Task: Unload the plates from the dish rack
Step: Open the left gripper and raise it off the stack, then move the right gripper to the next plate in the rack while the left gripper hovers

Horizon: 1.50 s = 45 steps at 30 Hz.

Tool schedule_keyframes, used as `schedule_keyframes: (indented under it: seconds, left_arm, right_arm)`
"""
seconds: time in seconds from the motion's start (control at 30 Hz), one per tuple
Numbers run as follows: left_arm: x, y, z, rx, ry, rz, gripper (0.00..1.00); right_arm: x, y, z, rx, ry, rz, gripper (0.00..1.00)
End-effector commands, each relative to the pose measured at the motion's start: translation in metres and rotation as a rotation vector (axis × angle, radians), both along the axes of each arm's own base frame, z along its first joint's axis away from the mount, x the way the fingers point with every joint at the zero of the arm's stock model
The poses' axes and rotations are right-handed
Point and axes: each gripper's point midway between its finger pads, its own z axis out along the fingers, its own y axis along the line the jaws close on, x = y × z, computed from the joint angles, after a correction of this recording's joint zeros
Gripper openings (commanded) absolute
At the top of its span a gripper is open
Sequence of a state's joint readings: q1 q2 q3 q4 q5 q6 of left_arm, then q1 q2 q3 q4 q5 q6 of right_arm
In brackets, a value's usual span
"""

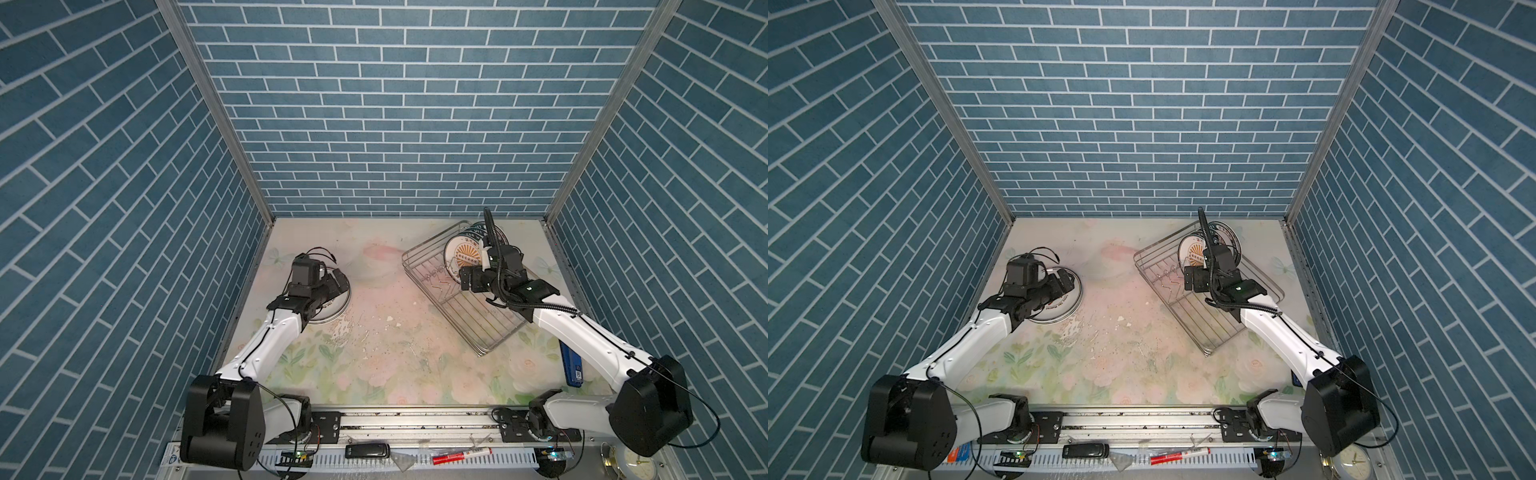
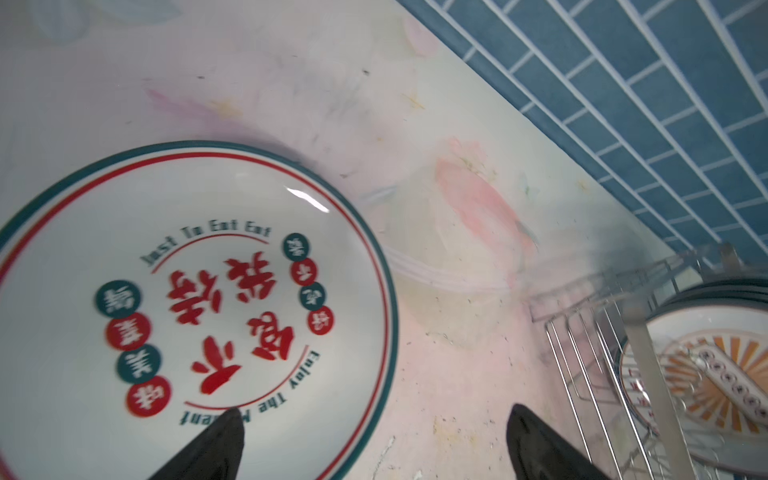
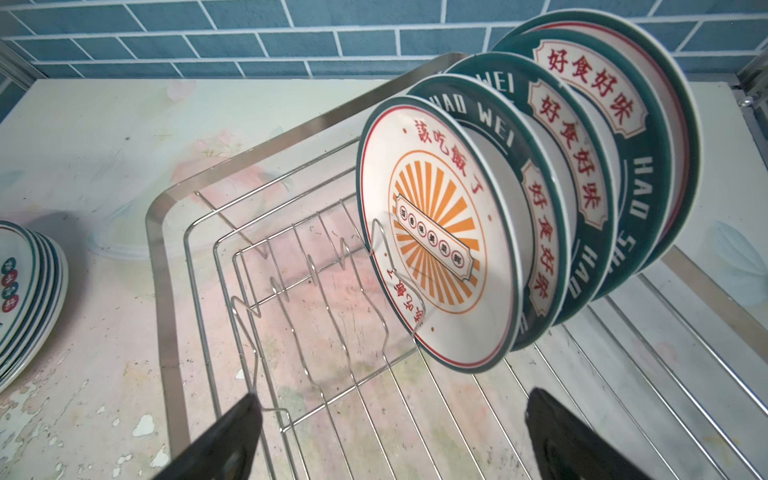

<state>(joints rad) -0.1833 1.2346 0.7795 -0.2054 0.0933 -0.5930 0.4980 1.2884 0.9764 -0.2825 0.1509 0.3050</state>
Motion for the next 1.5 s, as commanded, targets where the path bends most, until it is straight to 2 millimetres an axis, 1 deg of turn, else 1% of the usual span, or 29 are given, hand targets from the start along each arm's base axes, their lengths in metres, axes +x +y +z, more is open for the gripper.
schedule_keyframes:
  seconds: [0.0,0.1,0.17,0.23,0.37,0.43,0.53,0.7,0.77,0.83,0.97,1.07,1.13,1.27,1.4,1.47]
  left_arm:
    - [-0.003,-0.023,0.009,0.122,-0.005,-0.115,0.99]
    - [-0.003,-0.043,0.016,0.163,-0.024,-0.183,0.99]
    - [-0.002,-0.049,0.016,0.166,-0.018,-0.212,0.99]
    - [-0.001,-0.051,0.014,0.176,0.008,-0.218,0.99]
    - [0.000,-0.067,0.011,0.157,0.016,-0.281,0.99]
    - [0.000,-0.067,0.012,0.174,0.014,-0.284,0.99]
    - [-0.002,-0.061,0.016,0.202,0.006,-0.261,0.99]
    - [-0.003,-0.055,0.024,0.216,-0.018,-0.236,0.99]
    - [-0.004,-0.055,0.024,0.215,-0.023,-0.239,0.99]
    - [-0.003,-0.055,0.024,0.214,-0.020,-0.236,0.99]
    - [-0.002,-0.057,0.023,0.211,-0.022,-0.244,0.99]
    - [-0.001,-0.056,0.024,0.210,-0.027,-0.237,0.99]
    - [-0.001,-0.053,0.024,0.224,-0.018,-0.225,0.99]
    - [0.000,-0.057,0.022,0.215,-0.021,-0.243,0.99]
    - [0.002,-0.064,0.020,0.196,-0.026,-0.269,0.99]
    - [0.003,-0.066,0.018,0.189,-0.018,-0.275,0.99]
  right_arm:
    - [0.011,-0.004,0.025,-0.013,-0.035,-0.009,0.99]
    - [0.018,-0.005,0.025,-0.003,-0.024,-0.013,0.98]
    - [0.023,-0.005,0.025,0.003,-0.018,-0.016,0.95]
    - [0.029,-0.005,0.024,0.009,-0.010,-0.016,0.91]
    - [0.040,-0.002,0.021,0.027,0.001,-0.009,0.86]
    - [0.045,-0.001,0.018,0.026,0.010,-0.009,0.84]
    - [0.050,-0.002,0.014,0.018,0.015,-0.021,0.83]
    - [0.055,-0.006,0.007,0.002,0.022,-0.036,0.82]
    - [0.056,-0.006,0.003,-0.001,0.030,-0.036,0.80]
    - [0.057,-0.006,-0.001,0.003,0.038,-0.032,0.75]
    - [0.059,-0.005,-0.006,0.008,0.047,-0.030,0.72]
    - [0.058,-0.005,-0.005,0.012,0.041,-0.026,0.72]
    - [0.056,-0.004,0.000,0.020,0.031,-0.019,0.72]
    - [0.056,-0.005,0.004,0.020,0.024,-0.020,0.72]
    - [0.058,-0.002,-0.005,0.018,0.043,-0.014,0.72]
    - [0.059,-0.001,-0.009,0.019,0.053,-0.007,0.67]
